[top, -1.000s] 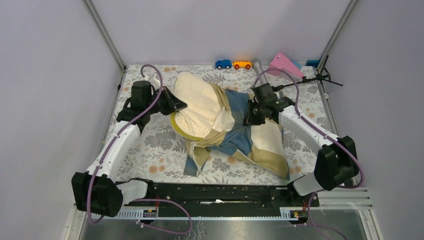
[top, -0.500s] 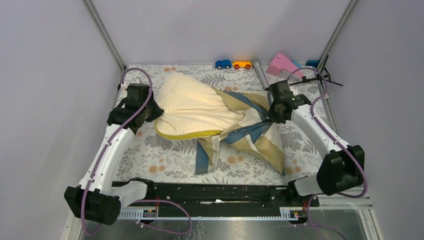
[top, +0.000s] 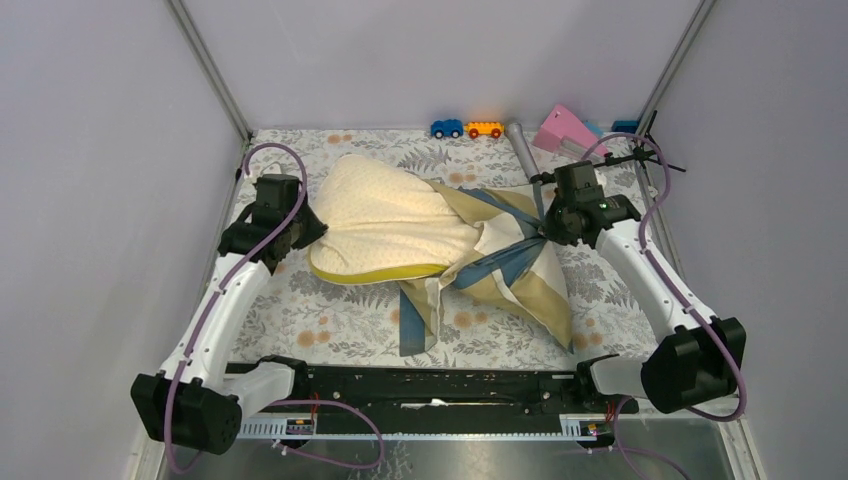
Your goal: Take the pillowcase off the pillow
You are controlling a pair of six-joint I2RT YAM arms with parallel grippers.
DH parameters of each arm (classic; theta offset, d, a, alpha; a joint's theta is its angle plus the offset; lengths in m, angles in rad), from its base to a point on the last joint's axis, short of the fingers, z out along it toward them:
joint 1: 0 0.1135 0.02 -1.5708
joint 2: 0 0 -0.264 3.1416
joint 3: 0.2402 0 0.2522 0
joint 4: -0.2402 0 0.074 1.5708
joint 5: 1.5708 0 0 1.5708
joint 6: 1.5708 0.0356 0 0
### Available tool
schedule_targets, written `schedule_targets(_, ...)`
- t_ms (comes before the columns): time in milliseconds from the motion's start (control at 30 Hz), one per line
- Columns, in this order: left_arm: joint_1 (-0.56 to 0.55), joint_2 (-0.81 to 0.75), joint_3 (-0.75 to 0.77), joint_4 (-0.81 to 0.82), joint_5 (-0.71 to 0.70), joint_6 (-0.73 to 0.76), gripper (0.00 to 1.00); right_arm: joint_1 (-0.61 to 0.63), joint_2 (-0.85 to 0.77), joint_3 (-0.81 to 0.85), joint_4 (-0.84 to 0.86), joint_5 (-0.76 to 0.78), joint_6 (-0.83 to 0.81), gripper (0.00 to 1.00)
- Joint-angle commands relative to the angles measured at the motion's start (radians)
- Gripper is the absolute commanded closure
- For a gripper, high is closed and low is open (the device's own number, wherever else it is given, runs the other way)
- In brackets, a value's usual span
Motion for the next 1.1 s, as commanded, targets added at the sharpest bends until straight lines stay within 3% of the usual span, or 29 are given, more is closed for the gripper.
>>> schedule_targets(0, 0.063, -0.024, -0.039, 0.229, 0.118, 0.113, 1.00, -0.075, -0.030, 0.019, 0.072, -0.182, -0.119, 1.00)
schedule_targets(100, 0.062, -0.002, -0.077, 0.339, 0.344, 0.083, 1.00, -0.065, -0.021, -0.001, 0.162, -0.365, -0.063, 1.00)
schedule_targets(200, 0.059, 0.016, -0.080, 0.365, 0.376, 0.069, 1.00, -0.059, -0.013, 0.001, 0.170, -0.365, -0.068, 1.00)
schedule_targets(267, 0.059, 0.014, -0.071, 0.343, 0.318, 0.073, 1.00, -0.058, -0.009, 0.008, 0.147, -0.304, -0.098, 1.00)
schedule_targets(333, 0.063, 0.012, -0.042, 0.232, 0.087, 0.029, 1.00, -0.058, -0.006, 0.021, 0.088, -0.143, -0.116, 1.00)
schedule_targets(400, 0.092, 0.013, -0.012, 0.071, -0.224, -0.053, 1.00, -0.059, 0.001, 0.038, -0.016, 0.177, -0.084, 1.00)
schedule_targets(500, 0.142, 0.001, -0.002, -0.067, -0.549, -0.088, 1.00, -0.064, 0.009, 0.061, -0.167, 0.615, 0.005, 1.00)
schedule_targets(533, 0.142, -0.005, -0.008, -0.087, -0.619, -0.083, 1.00, -0.064, -0.002, 0.064, -0.195, 0.681, 0.030, 1.00)
schedule_targets(600, 0.142, -0.016, -0.020, -0.090, -0.669, -0.073, 1.00, -0.063, -0.025, 0.054, -0.193, 0.660, 0.041, 1.00)
schedule_targets(700, 0.142, -0.024, -0.039, -0.046, -0.562, -0.069, 1.00, -0.063, -0.035, 0.018, -0.113, 0.492, -0.001, 1.00)
schedule_targets(767, 0.142, -0.031, -0.057, 0.031, -0.365, -0.023, 1.00, -0.063, -0.026, 0.014, -0.057, 0.350, -0.065, 1.00)
schedule_targets(833, 0.142, -0.038, -0.078, 0.130, -0.124, 0.051, 1.00, -0.062, -0.017, 0.022, 0.017, 0.084, -0.192, 0.97)
schedule_targets(867, 0.142, -0.039, -0.094, 0.184, 0.006, 0.092, 1.00, -0.063, -0.009, 0.030, 0.050, -0.081, -0.243, 0.89)
schedule_targets(933, 0.140, -0.035, -0.139, 0.297, 0.285, 0.110, 1.00, -0.060, 0.014, 0.041, 0.105, -0.367, -0.272, 0.59)
schedule_targets(1000, 0.137, -0.028, -0.196, 0.407, 0.473, 0.079, 1.00, -0.042, 0.029, 0.046, 0.166, -0.492, -0.245, 0.39)
schedule_targets(1067, 0.128, -0.021, -0.234, 0.471, 0.555, 0.060, 1.00, 0.002, 0.046, 0.071, 0.197, -0.497, -0.244, 0.28)
